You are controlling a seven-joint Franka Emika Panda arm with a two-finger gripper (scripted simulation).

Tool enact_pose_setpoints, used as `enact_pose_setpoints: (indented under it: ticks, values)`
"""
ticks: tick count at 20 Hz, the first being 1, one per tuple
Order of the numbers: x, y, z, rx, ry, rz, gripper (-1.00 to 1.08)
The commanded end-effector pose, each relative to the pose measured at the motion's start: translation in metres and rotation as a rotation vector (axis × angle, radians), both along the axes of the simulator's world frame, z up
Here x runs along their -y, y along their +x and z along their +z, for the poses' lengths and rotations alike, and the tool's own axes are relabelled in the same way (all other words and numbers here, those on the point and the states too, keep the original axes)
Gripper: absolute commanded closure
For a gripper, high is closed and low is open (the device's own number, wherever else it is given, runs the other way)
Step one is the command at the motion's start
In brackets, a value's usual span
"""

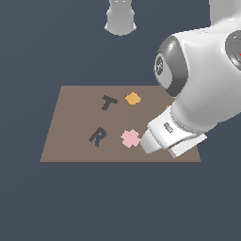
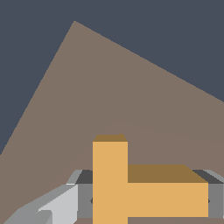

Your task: Insert a designated object into the corresponding slot on a board.

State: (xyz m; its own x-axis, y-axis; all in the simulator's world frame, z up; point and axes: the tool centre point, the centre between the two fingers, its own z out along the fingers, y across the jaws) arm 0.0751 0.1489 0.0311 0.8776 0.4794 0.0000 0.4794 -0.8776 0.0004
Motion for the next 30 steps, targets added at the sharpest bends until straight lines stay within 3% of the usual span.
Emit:
enact_pose_setpoints:
  ticks: [1,11,21,30]
  values:
    - [0.005,-0.006,0.001,0.0,0.0,0.02,1.08]
    - [0.041,-0.049,0.003,0.0,0.0,0.164,1.08]
    - [0.104,-0.1,0.006,0.0,-0.001,0.37,1.08]
    - [0.159,-0.127,0.008,0.0,-0.001,0.527,1.08]
